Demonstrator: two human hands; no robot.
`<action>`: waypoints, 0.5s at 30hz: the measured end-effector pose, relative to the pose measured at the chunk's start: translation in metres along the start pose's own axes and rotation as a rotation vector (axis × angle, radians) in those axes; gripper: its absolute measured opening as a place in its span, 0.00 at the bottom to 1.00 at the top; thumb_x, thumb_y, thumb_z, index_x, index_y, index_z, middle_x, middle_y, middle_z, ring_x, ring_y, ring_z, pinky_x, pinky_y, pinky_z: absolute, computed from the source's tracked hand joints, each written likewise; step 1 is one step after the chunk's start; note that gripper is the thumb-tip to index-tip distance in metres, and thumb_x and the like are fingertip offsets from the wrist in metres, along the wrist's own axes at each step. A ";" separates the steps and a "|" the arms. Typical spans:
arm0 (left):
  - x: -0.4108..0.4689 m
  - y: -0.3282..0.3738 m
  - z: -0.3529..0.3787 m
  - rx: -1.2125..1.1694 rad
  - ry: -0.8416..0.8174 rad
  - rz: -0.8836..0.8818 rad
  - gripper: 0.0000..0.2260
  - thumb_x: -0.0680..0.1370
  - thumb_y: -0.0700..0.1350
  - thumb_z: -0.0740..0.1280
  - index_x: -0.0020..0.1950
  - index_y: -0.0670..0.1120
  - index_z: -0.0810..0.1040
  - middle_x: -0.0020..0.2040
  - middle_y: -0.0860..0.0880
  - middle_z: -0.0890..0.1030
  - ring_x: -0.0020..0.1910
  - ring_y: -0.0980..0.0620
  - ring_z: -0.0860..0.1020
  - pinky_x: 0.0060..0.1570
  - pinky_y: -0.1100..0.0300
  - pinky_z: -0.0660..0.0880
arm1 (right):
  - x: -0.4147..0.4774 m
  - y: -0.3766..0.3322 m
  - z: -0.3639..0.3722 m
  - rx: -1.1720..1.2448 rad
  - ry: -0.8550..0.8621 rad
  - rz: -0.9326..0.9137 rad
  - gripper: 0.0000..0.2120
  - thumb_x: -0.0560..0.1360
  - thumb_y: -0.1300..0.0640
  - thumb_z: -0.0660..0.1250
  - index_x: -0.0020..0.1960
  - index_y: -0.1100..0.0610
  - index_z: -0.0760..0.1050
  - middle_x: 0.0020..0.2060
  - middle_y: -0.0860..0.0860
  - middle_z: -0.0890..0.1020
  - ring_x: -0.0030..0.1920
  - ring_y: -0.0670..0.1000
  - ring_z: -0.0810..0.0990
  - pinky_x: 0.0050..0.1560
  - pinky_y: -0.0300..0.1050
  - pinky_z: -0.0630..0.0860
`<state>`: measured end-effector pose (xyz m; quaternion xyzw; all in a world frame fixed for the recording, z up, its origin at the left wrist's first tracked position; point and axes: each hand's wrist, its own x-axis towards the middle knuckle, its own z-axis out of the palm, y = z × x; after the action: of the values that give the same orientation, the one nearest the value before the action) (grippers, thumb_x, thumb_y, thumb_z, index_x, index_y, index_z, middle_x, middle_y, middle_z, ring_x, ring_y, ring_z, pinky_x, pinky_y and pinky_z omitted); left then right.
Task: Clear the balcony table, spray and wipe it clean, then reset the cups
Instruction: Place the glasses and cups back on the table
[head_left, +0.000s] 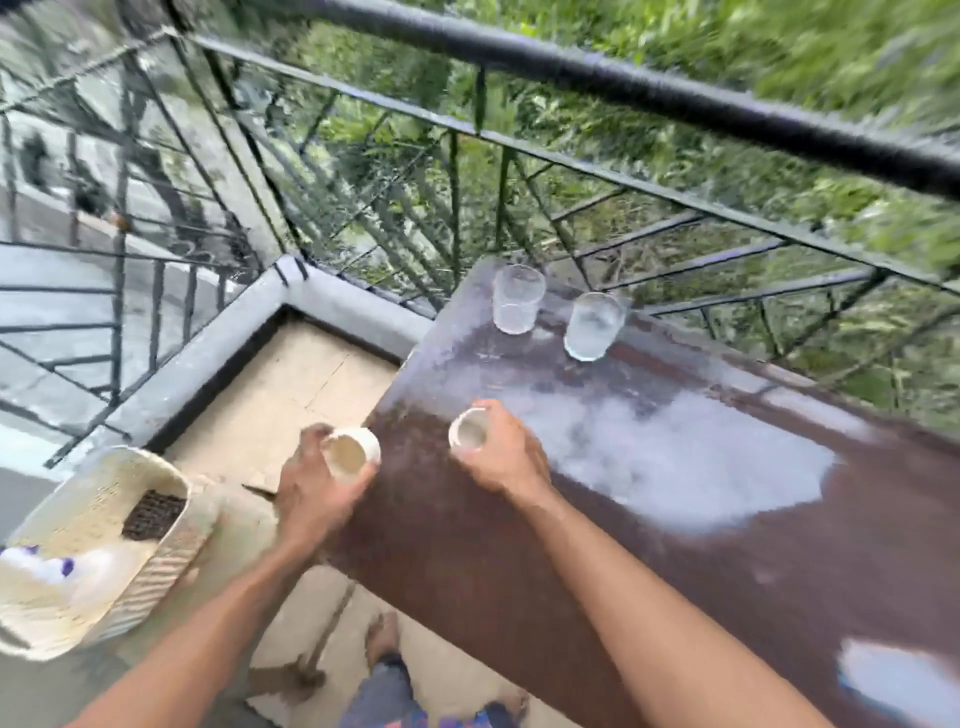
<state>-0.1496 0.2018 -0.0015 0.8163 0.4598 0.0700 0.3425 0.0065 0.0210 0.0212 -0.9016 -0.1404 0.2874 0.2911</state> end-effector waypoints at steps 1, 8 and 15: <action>-0.002 0.016 0.013 0.008 -0.038 0.031 0.31 0.68 0.58 0.79 0.66 0.50 0.71 0.56 0.42 0.83 0.56 0.38 0.81 0.55 0.47 0.77 | -0.002 0.022 -0.013 0.004 0.025 0.034 0.33 0.67 0.40 0.72 0.70 0.42 0.67 0.64 0.51 0.79 0.64 0.58 0.79 0.60 0.50 0.75; -0.018 0.137 0.122 0.069 -0.288 0.332 0.35 0.65 0.65 0.73 0.65 0.46 0.76 0.57 0.41 0.82 0.59 0.36 0.78 0.60 0.45 0.74 | -0.016 0.146 -0.105 0.053 0.214 0.283 0.30 0.66 0.40 0.74 0.65 0.42 0.71 0.61 0.52 0.80 0.61 0.58 0.80 0.58 0.49 0.77; -0.009 0.250 0.207 0.224 -0.460 0.616 0.38 0.64 0.67 0.64 0.70 0.50 0.75 0.58 0.40 0.82 0.60 0.37 0.77 0.61 0.47 0.71 | -0.003 0.213 -0.169 0.093 0.344 0.444 0.33 0.63 0.39 0.73 0.66 0.42 0.71 0.62 0.50 0.80 0.62 0.58 0.78 0.58 0.49 0.75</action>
<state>0.1097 0.0064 -0.0005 0.9427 0.1096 -0.0656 0.3082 0.1236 -0.2240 0.0064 -0.9315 0.1253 0.1931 0.2815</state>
